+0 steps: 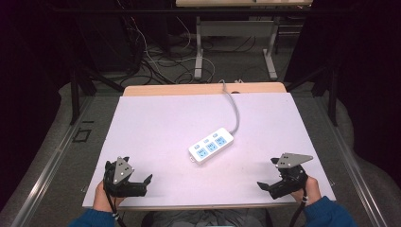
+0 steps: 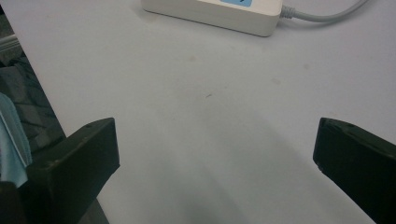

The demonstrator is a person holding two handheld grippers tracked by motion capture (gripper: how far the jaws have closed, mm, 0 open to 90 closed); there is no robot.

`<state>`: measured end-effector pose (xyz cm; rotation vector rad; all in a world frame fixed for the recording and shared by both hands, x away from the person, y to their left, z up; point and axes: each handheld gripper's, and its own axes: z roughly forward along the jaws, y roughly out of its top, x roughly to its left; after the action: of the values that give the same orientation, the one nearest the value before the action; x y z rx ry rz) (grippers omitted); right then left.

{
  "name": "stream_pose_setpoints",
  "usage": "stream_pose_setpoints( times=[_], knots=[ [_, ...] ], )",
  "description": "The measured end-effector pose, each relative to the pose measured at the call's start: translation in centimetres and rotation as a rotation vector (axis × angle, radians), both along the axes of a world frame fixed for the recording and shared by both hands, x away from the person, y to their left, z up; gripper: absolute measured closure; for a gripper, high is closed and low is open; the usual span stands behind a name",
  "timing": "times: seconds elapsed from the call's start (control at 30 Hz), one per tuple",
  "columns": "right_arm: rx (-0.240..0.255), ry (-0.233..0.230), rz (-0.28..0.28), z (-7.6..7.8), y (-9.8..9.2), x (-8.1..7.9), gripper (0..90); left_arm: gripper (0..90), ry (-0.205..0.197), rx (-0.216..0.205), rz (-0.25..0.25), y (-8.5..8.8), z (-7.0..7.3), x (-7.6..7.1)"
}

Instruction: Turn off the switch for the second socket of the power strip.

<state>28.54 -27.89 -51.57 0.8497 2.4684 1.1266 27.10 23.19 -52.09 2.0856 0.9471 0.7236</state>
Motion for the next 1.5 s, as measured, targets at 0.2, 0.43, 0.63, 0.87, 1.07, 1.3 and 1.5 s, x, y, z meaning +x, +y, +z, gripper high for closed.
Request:
stream_pose_setpoints(
  times=[0.2, 0.43, 0.63, 0.87, 1.07, 1.3, 1.5],
  knots=[
    [-0.007, -0.016, 0.005, 0.0, 0.1, 0.1, 0.0, 0.2, 0.03, 0.014, -0.021, -0.4, -0.2, 0.1],
    [-0.008, -0.013, 0.008, 0.0, 0.3, 0.3, 0.0, 0.2, 0.027, 0.019, -0.019, -0.4, -0.3, 0.1],
    [-0.009, -0.006, 0.009, 0.1, 0.8, 0.9, 0.0, 0.2, 0.024, 0.031, -0.02, -0.5, -0.4, 0.2],
    [-0.04, -0.016, 0.022, 0.2, 1.9, 1.8, 0.0, 0.2, 0.024, 0.04, -0.014, -0.5, -0.5, 0.2],
    [-0.05, -0.03, 0.033, 0.2, 2.7, 2.4, 0.0, 0.2, 0.02, 0.054, -0.017, -0.5, -0.4, 0.3],
    [-0.075, -0.037, 0.056, 0.4, 4.2, 3.4, 0.0, 0.2, 0.009, 0.059, -0.02, -0.7, -0.5, 0.3],
    [-0.088, -0.038, 0.068, 0.7, 5.0, 4.1, 0.2, 0.2, 0.013, 0.066, -0.027, -0.7, -0.4, 0.3]
  ],
)
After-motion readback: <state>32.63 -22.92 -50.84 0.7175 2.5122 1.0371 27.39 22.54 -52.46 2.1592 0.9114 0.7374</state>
